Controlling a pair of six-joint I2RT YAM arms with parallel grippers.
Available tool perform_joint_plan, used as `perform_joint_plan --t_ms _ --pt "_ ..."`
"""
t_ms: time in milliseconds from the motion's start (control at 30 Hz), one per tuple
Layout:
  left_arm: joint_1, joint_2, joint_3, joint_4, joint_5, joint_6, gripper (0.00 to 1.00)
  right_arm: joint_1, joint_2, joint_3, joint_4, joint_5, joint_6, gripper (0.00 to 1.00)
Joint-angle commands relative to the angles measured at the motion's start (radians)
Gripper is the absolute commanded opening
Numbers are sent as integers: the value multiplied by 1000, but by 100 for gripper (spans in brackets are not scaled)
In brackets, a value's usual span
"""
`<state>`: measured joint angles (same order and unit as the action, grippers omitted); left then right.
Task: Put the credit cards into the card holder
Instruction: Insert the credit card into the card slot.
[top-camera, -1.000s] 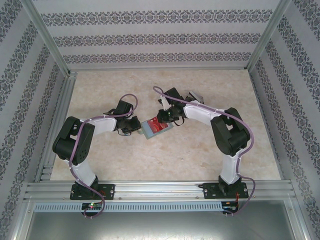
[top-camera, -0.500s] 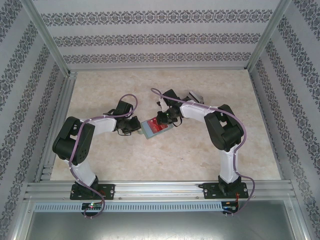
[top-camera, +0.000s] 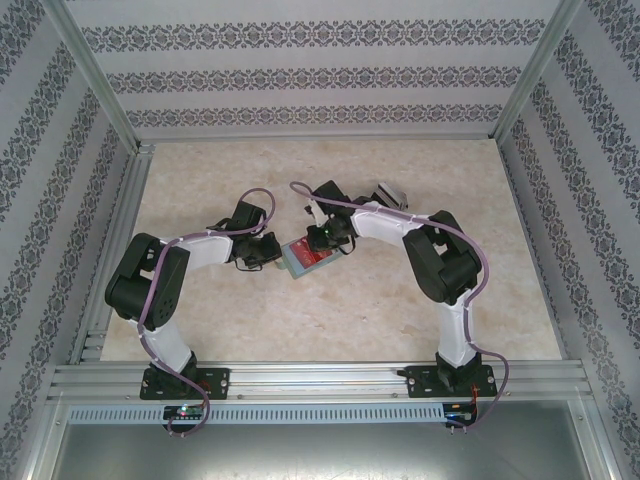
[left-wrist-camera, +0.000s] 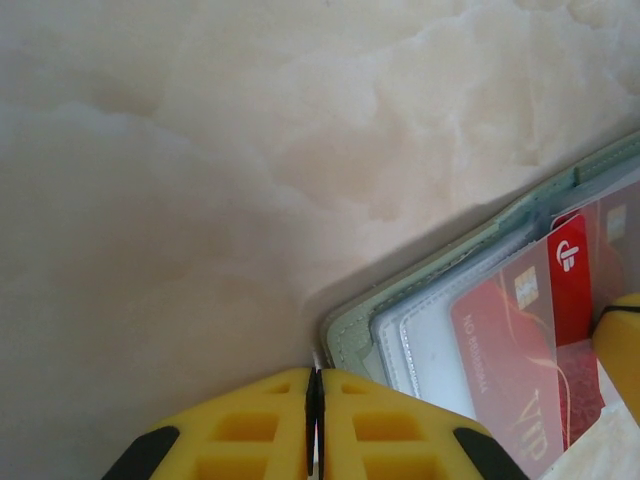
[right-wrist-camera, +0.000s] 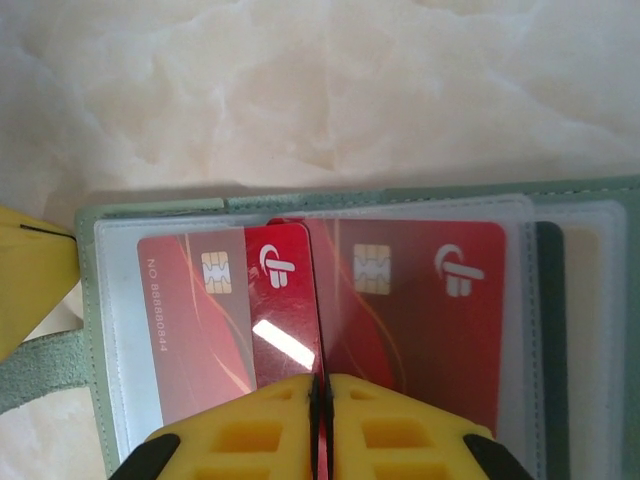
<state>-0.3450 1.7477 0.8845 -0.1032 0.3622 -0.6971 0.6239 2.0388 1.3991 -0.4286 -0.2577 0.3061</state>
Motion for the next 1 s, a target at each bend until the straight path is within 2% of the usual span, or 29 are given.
perform_joint_plan --t_ms 0,400,733,967 --pt "1 24 -10 22 14 -14 12 28 27 31 -61 58 -31 14" --pt "1 20 -8 17 15 -7 13 63 60 70 -64 10 -19 14" --pt "1 19 -9 23 15 -6 13 33 -29 46 -28 -57 -3 16" --pt "1 12 -10 19 14 -1 12 -7 -34 29 -54 -5 -26 17"
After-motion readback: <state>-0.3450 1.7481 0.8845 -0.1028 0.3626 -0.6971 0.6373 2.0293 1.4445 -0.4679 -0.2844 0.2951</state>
